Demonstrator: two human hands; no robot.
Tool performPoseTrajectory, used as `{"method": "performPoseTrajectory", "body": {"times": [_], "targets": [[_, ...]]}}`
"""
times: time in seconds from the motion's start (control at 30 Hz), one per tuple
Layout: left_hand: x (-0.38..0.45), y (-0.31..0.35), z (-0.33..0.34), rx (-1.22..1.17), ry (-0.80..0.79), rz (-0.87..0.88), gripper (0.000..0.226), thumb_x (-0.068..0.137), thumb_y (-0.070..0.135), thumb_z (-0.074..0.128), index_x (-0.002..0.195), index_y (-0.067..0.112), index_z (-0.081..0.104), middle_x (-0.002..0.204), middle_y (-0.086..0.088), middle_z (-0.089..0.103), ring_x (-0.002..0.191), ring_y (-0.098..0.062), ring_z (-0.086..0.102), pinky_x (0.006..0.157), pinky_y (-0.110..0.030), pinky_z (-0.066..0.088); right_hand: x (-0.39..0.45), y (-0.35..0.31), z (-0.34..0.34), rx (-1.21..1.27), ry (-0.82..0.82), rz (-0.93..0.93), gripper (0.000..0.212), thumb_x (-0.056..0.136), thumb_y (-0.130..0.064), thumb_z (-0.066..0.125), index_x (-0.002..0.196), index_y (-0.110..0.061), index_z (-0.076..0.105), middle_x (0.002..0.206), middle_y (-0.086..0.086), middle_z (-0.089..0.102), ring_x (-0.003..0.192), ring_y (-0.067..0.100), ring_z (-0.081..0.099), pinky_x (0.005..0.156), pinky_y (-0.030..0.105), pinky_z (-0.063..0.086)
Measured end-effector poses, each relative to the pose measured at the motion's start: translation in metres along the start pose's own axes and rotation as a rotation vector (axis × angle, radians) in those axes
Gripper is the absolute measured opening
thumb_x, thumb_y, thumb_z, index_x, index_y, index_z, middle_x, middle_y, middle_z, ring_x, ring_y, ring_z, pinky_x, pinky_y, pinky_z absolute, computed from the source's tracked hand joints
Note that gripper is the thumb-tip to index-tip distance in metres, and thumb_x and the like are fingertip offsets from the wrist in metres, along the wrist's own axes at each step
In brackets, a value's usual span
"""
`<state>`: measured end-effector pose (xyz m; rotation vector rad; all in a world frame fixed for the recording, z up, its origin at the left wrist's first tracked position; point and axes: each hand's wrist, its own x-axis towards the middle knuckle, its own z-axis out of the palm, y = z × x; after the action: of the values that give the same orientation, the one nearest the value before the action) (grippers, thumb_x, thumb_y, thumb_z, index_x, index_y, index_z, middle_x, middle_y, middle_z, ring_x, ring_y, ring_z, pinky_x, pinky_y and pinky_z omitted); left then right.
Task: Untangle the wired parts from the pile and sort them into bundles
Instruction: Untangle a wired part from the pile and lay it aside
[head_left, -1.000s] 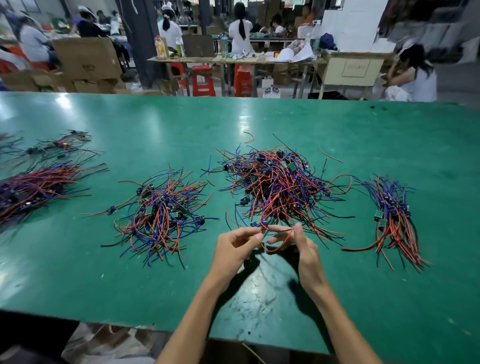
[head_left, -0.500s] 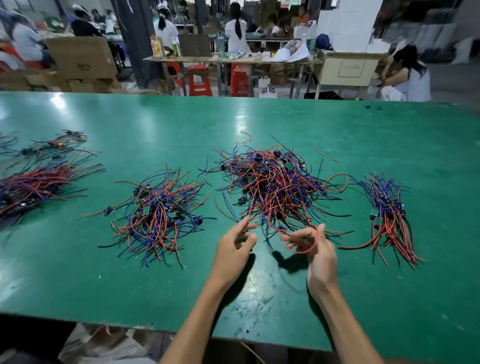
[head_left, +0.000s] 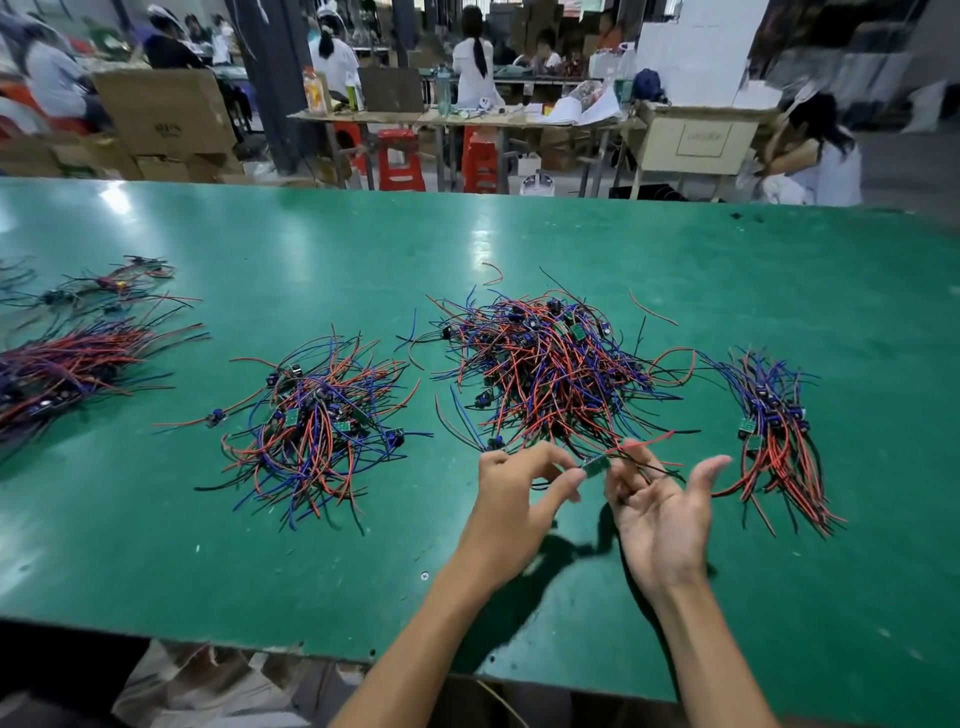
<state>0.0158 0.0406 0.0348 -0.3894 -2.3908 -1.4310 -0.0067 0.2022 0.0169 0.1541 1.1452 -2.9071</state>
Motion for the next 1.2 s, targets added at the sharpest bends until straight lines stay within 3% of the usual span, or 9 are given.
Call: {"method": "performPoseTrajectory", "body": {"times": [0.13, 0.23, 0.37, 0.5, 0.63, 0.77, 0.87, 1.07, 1.2], "targets": [[0.010, 0.012, -0.011, -0.021, -0.003, 0.108, 0.008, 0.096, 0.024, 0.067, 0.097, 0.017, 0.070, 0.078, 0.006, 0.070, 0.071, -0.016, 0.064, 0.075, -0.041, 0.053, 0.000, 0.008, 0.001, -0.192, -0.050, -0.065, 0.083, 0.064, -0.075, 0.076, 0.111, -0.007, 0.069, 0.074, -0.002, 0.067, 0.069, 0.007, 0.060, 0.069, 0.014, 0.051], [0.013, 0.011, -0.017, 0.293, 0.109, 0.352, 0.009, 0.094, 0.019, 0.071, 0.092, 0.012, 0.074, 0.081, 0.003, 0.072, 0.071, -0.021, 0.055, 0.065, -0.037, 0.050, 0.000, 0.013, -0.004, -0.281, -0.027, -0.078, 0.029, 0.082, -0.040, 0.071, 0.091, -0.013, 0.080, 0.077, -0.003, 0.070, 0.073, 0.010, 0.056, 0.069, 0.014, 0.051], [0.003, 0.002, -0.019, 0.527, 0.154, 0.488, 0.011, 0.090, 0.015, 0.073, 0.079, 0.012, 0.073, 0.072, 0.003, 0.071, 0.065, -0.025, 0.054, 0.057, -0.035, 0.047, 0.001, 0.016, -0.005, -0.370, -0.035, -0.094, 0.016, 0.081, -0.028, 0.073, 0.091, -0.020, 0.082, 0.084, -0.003, 0.073, 0.075, 0.006, 0.061, 0.073, 0.014, 0.049], [-0.017, -0.007, -0.017, 0.391, 0.080, 0.150, 0.005, 0.088, 0.021, 0.077, 0.091, 0.021, 0.072, 0.086, 0.010, 0.072, 0.073, -0.015, 0.060, 0.068, -0.039, 0.052, -0.001, 0.018, 0.000, -0.503, -0.126, -0.168, 0.021, 0.083, -0.018, 0.073, 0.103, -0.014, 0.077, 0.091, 0.004, 0.077, 0.078, 0.009, 0.066, 0.078, 0.017, 0.053], [-0.015, -0.009, -0.013, 0.038, 0.004, -0.257, 0.030, 0.086, 0.034, 0.072, 0.112, 0.035, 0.057, 0.103, 0.014, 0.066, 0.067, -0.007, 0.064, 0.070, -0.020, 0.052, -0.002, 0.020, 0.004, -0.565, -0.155, -0.159, 0.034, 0.083, -0.016, 0.075, 0.117, -0.014, 0.072, 0.092, 0.009, 0.077, 0.076, 0.012, 0.068, 0.078, 0.021, 0.056], [-0.003, -0.007, -0.007, -0.178, -0.043, -0.320, 0.029, 0.083, 0.042, 0.073, 0.109, 0.031, 0.069, 0.100, 0.009, 0.073, 0.080, -0.007, 0.070, 0.075, -0.025, 0.058, -0.002, 0.022, 0.005, -0.637, -0.161, -0.124, 0.022, 0.081, -0.021, 0.078, 0.103, -0.024, 0.078, 0.105, 0.021, 0.073, 0.088, 0.027, 0.073, 0.083, 0.038, 0.059], [0.001, -0.009, 0.000, -0.362, -0.048, -0.403, 0.018, 0.089, 0.027, 0.075, 0.105, 0.019, 0.075, 0.090, -0.005, 0.077, 0.073, -0.020, 0.074, 0.073, -0.038, 0.062, -0.002, 0.024, 0.004, -0.646, -0.145, -0.161, 0.013, 0.082, -0.023, 0.076, 0.093, -0.016, 0.073, 0.092, 0.015, 0.076, 0.082, 0.021, 0.072, 0.072, 0.032, 0.058], [-0.008, -0.014, 0.013, -0.541, -0.024, -0.509, 0.012, 0.097, 0.011, 0.065, 0.098, 0.007, 0.076, 0.076, -0.006, 0.072, 0.057, -0.015, 0.062, 0.054, -0.026, 0.055, -0.002, 0.028, 0.006, -0.793, 0.023, -0.271, 0.025, 0.085, -0.036, 0.072, 0.094, -0.013, 0.077, 0.090, 0.001, 0.074, 0.084, 0.014, 0.069, 0.080, 0.038, 0.058], [-0.009, -0.016, 0.017, -0.529, 0.041, -0.530, 0.011, 0.095, 0.010, 0.067, 0.089, 0.009, 0.077, 0.072, -0.005, 0.073, 0.055, -0.015, 0.063, 0.052, -0.026, 0.055, -0.001, 0.030, 0.006, -0.903, 0.006, -0.279, 0.008, 0.094, -0.020, 0.070, 0.096, -0.017, 0.077, 0.098, -0.001, 0.073, 0.091, 0.012, 0.070, 0.087, 0.039, 0.057]]}}
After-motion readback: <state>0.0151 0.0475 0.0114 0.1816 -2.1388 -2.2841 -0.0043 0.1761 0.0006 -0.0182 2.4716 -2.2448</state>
